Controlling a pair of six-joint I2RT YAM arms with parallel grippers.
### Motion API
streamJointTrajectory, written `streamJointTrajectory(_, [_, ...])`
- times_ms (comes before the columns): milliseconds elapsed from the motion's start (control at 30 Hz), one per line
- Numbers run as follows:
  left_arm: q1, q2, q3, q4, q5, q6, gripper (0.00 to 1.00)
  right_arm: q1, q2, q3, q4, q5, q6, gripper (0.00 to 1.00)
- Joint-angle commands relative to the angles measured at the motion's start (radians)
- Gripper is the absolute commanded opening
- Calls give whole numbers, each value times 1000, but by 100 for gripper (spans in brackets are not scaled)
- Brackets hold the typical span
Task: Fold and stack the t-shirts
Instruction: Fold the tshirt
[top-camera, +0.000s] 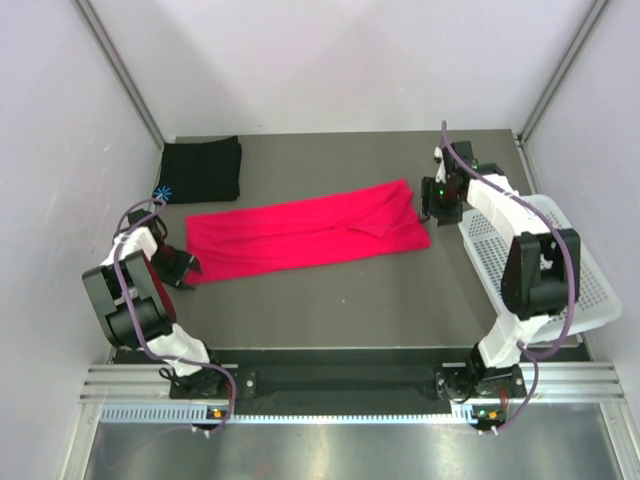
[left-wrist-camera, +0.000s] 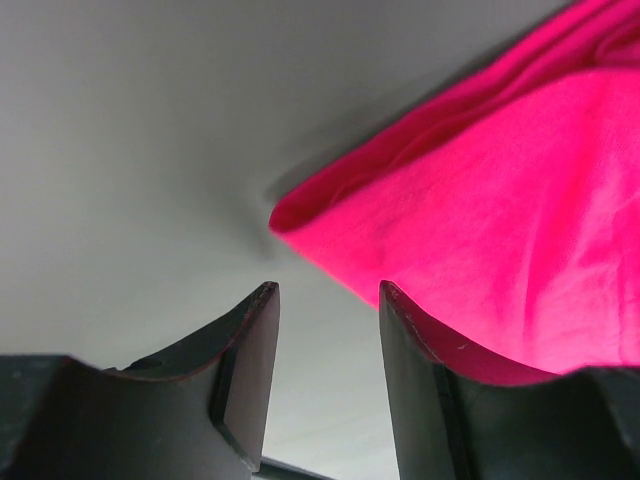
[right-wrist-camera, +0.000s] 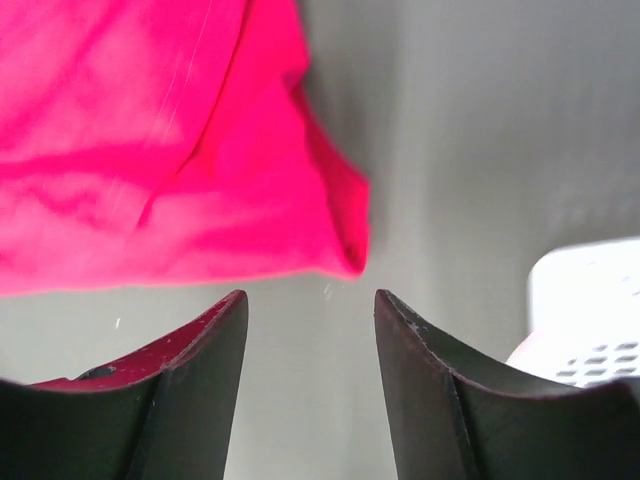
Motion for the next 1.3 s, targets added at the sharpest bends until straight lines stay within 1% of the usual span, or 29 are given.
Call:
streamJointTrajectory(0, [11, 44, 50, 49, -2, -6, 50, 22, -49, -98, 50, -70, 31, 54])
streamJointTrajectory(100, [11, 77, 64, 50, -15, -4, 49, 23, -46, -144, 67, -96, 55, 55])
streamJointTrajectory(233, [13, 94, 59, 52, -42, -3, 43, 23, -24, -159, 80, -78, 80, 55])
streamJointTrajectory(267, [16, 92, 56, 53, -44, 0, 37, 23, -19, -159, 86, -76, 88, 55])
streamJointTrajectory(333, [19, 91, 50, 55, -53, 2, 34, 23, -8, -164, 96, -53, 109, 55])
streamJointTrajectory(367, [21, 92, 45, 58, -50, 2, 25, 24, -5, -165, 112, -46, 115, 55])
streamJointTrajectory(467, [27, 101, 45, 61, -48, 13, 14, 23, 18, -161, 132, -41, 118, 54])
streamJointTrajectory(567, [31, 112, 57, 56, -48, 23, 10, 23, 53, -150, 134, -18, 108, 52])
streamJointTrajectory(600, [31, 114, 60, 49, -48, 28, 5, 23, 65, -148, 134, 2, 97, 50])
streamJointTrajectory(667, [33, 118, 62, 47, -48, 34, 0, 23, 73, -150, 134, 23, 88, 48])
streamJointTrajectory(733, [34, 115, 59, 43, -54, 39, 0, 24, 82, -154, 137, 30, 72, 40])
streamJointTrajectory(767, [36, 114, 54, 40, -58, 40, 0, 23, 85, -156, 139, 31, 68, 24])
streamJointTrajectory(800, [37, 114, 50, 35, -62, 40, 0, 23, 90, -164, 143, 30, 68, 17])
streamJointTrajectory(867, [47, 102, 35, 30, -67, 42, 0, 23, 90, -168, 145, 30, 65, 8])
streamJointTrajectory(900, [50, 97, 28, 29, -67, 40, 0, 24, 87, -179, 140, 36, 65, 2])
streamJointTrajectory(933, [56, 94, 22, 23, -68, 36, 0, 23, 84, -181, 136, 42, 65, 0])
streamJointTrajectory(1100, [126, 34, -44, 1, -68, 5, 0, 24, 27, -216, 90, 68, 68, 0])
streamJointTrajectory(1133, [137, 23, -54, 1, -65, 3, 0, 24, 23, -220, 76, 92, 65, 0])
streamJointTrajectory(1267, [162, -6, -81, -3, -55, 11, 0, 27, 6, -230, 65, 77, 55, 0])
